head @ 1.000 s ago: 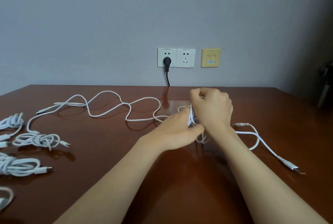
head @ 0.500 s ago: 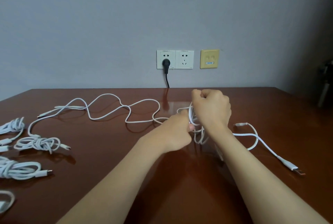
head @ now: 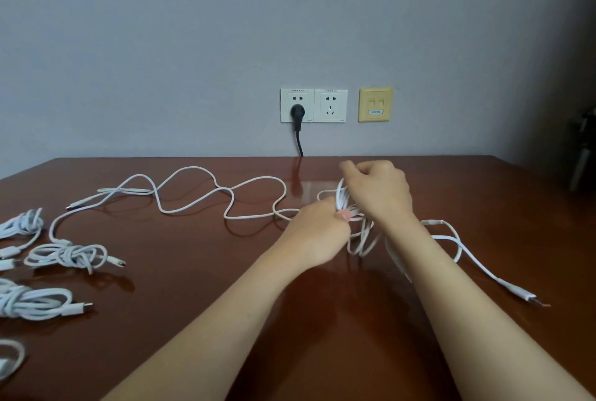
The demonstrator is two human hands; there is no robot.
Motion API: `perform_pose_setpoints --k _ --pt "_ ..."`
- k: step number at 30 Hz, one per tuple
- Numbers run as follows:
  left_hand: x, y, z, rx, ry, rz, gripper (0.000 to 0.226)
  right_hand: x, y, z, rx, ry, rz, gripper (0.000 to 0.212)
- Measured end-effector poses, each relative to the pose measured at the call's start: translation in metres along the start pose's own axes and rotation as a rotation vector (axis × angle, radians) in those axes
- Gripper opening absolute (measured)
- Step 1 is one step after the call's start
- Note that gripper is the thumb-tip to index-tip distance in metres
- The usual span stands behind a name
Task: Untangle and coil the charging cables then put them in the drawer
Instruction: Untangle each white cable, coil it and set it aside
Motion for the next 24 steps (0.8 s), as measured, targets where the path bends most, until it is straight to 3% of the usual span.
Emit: perform_pose_setpoints --k 3,6,8,15,19,22,24 --pt "-0.009 -0.003 0.011 -0.023 0.011 0.019 0.022 0.002 -0.004 0.004 -0.033 -0.096 0.161 0.051" --pt "-0.012 -0.005 0.023 -0.056 0.069 0.095 0.025 0.005 -0.003 0.000 -0.027 -0.232 0.373 0.026" --pt "-0.007 -0.002 0.026 -0.070 0.121 0.196 0.029 0.007 0.000 -0.004 -0.052 -0.270 0.491 0.022" --pt "0.010 0.011 -0.002 0.043 0.214 0.402 0.031 0.008 -0.002 -0.001 -0.116 -0.373 0.397 0.024" --pt "-0.001 0.011 -0.009 0.112 0.355 0.326 0.030 0.008 -0.001 -0.010 -0.033 -0.524 0.405 0.019" --pt "-0.019 0.004 -0.007 0.132 0.444 0.189 0.030 0.011 0.000 -0.014 0.027 -0.542 0.382 0.038" --pt "-0.031 0.000 0.001 0.108 0.464 0.083 0.032 0.014 0.000 -0.009 0.001 -0.490 0.377 0.038"
Point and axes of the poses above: each hand's wrist, its own y-axis away from the middle knuckle, its own x-axis out of the palm, z = x × y, the point moved 8 cm from there along -y, towards the middle knuckle
